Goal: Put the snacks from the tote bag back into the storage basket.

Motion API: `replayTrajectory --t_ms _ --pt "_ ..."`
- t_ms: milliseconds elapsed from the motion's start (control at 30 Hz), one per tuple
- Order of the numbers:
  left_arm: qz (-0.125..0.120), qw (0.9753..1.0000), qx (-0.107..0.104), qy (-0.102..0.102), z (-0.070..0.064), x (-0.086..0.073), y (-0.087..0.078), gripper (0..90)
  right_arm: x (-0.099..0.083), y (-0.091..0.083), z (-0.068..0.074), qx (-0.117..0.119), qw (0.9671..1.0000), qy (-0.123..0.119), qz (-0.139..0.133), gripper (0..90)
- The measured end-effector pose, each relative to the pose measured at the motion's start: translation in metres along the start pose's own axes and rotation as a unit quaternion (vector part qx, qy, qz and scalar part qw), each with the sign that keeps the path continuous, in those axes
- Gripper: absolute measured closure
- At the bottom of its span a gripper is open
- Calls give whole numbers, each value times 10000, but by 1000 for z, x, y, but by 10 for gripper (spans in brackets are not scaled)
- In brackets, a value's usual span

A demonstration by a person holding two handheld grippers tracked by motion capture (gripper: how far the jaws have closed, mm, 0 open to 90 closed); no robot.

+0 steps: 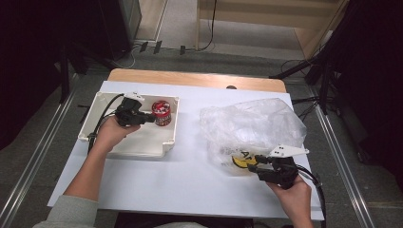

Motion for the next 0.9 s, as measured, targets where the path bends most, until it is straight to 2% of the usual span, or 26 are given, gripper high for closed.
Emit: replayTrajectory --t_ms 367,500,900 --pt "-91 9996 175 -222 9 0 -3 868 0 0 0 4 10000 -4 -4 543" --pt "-130 9990 214 -367 14 -1 -5 865 0 -1 1 -1 10000 6 3 545" --pt "-160 9980 254 -556 23 -4 -5 862 -1 -1 2 7 10000 22 12 546"
Point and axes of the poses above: each handheld gripper's, and its own axes: y roughly forward along the jaws, x roughly out of its top, z roughly to its left, the point moved 1 cm from there along y, roughly forward along the jaws, and after that the axes turned 4 degrees about z, right-handed, at the moved point
